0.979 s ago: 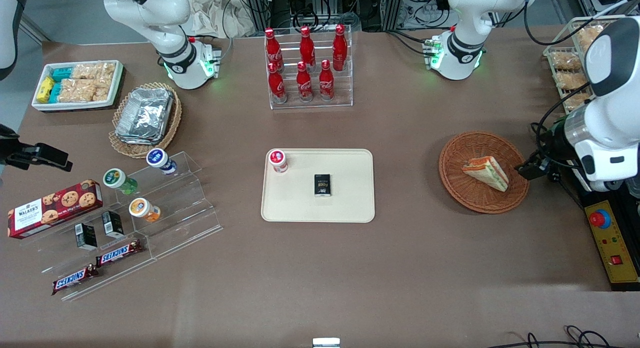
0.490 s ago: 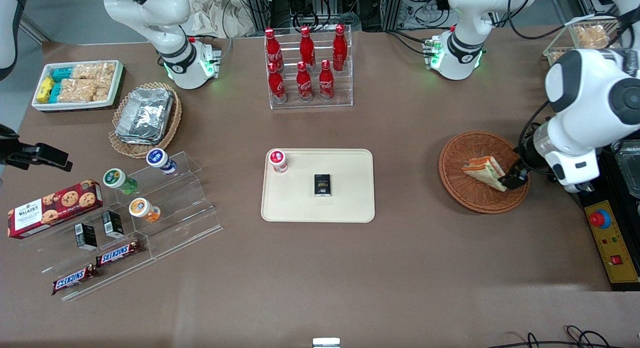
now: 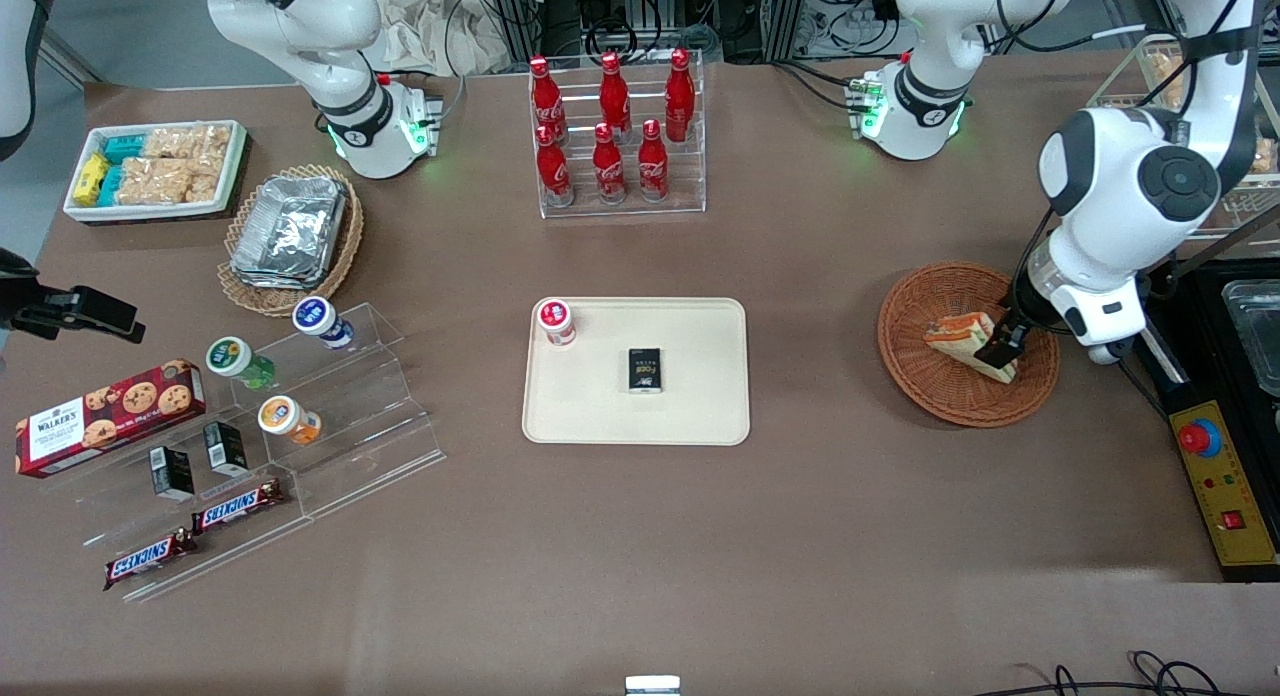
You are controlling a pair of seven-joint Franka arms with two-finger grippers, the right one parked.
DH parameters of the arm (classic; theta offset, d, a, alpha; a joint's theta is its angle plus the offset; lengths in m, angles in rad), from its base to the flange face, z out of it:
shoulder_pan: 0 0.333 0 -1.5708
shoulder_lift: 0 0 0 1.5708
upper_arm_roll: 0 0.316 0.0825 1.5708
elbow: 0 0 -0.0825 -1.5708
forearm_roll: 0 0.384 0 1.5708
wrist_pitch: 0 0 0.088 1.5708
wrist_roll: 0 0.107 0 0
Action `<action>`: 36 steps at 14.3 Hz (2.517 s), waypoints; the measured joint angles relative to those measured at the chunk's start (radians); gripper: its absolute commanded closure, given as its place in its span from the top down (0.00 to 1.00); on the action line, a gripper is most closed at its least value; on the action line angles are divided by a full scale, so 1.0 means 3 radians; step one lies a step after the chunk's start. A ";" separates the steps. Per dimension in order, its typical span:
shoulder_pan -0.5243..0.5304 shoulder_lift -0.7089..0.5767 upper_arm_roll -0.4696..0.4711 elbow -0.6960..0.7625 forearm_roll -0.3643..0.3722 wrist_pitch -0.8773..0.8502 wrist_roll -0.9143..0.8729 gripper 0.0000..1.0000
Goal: Place sandwich from basket to tray
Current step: 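Lower the left gripper around the sandwich and close on it, then lift the sandwich up out of the basket with the left gripper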
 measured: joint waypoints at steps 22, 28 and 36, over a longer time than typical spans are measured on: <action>0.0000 0.0386 0.0323 -0.0617 -0.0044 0.1056 0.0442 0.98; -0.0013 0.0426 0.0297 -0.0654 -0.0166 0.1108 0.0442 0.47; -0.0038 0.0446 0.0270 -0.0658 -0.0173 0.1126 0.0482 0.00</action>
